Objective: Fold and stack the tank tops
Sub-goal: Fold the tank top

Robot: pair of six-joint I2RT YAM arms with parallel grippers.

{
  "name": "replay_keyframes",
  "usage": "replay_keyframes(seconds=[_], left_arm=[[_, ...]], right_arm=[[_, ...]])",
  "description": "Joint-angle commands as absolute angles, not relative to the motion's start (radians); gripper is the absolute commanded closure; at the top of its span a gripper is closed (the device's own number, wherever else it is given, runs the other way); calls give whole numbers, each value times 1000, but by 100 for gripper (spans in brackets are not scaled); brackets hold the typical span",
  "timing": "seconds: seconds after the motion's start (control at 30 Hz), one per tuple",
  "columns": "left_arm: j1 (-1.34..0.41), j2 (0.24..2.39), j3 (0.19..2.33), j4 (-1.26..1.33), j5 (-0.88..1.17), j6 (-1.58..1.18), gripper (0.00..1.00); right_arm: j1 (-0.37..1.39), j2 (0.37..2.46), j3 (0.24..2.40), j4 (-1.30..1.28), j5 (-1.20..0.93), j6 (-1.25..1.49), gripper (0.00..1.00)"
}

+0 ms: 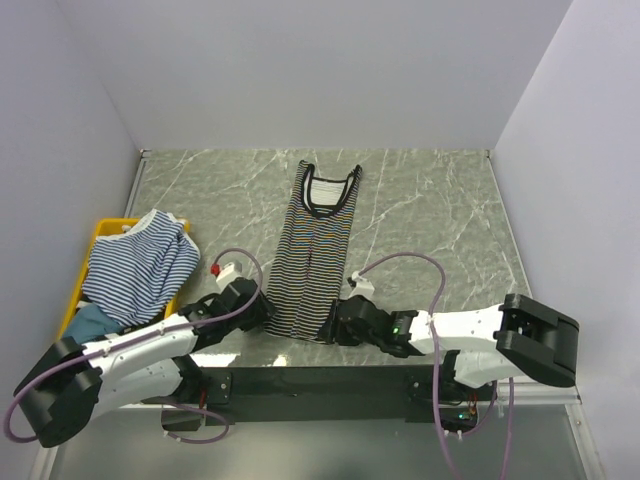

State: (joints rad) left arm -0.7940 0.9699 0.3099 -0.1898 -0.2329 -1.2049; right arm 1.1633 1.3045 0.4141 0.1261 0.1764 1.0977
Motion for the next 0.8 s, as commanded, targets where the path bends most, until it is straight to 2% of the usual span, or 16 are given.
replay_keyframes(seconds=[0.0, 0.03, 0.07, 0.1, 0.17, 0.2, 0.33, 0.5, 0.77], left_arm=[[-788, 1006, 299, -203, -181, -1163, 56], [-788, 1008, 296, -199, -175, -1164, 63], [-788, 1009, 296, -201, -170, -1164, 75], [-788, 1011, 298, -207, -158, -1161, 82], [-788, 1005, 307, -228, -150, -1158, 98], [-788, 999, 307, -235, -129, -1163, 99], [-799, 905, 292, -276, -77, -1204, 99], [-857, 842, 278, -339, -52, -1278, 99], [-1135, 850, 307, -433, -107, -1491, 99]], right_arm=[[1175, 1328, 399, 92, 201, 1118, 54], [1175, 1328, 400, 84, 196, 1118, 58], [1174, 1325, 405, 75, 201, 1115, 62], [1173, 1316, 410, 57, 206, 1106, 73], [1175, 1304, 420, 35, 206, 1095, 86], [1175, 1286, 425, 23, 204, 1086, 92], [1175, 1220, 434, -87, 184, 1057, 97], [1210, 1117, 445, -257, 159, 1058, 99], [1417, 1077, 549, -512, 228, 1199, 96]])
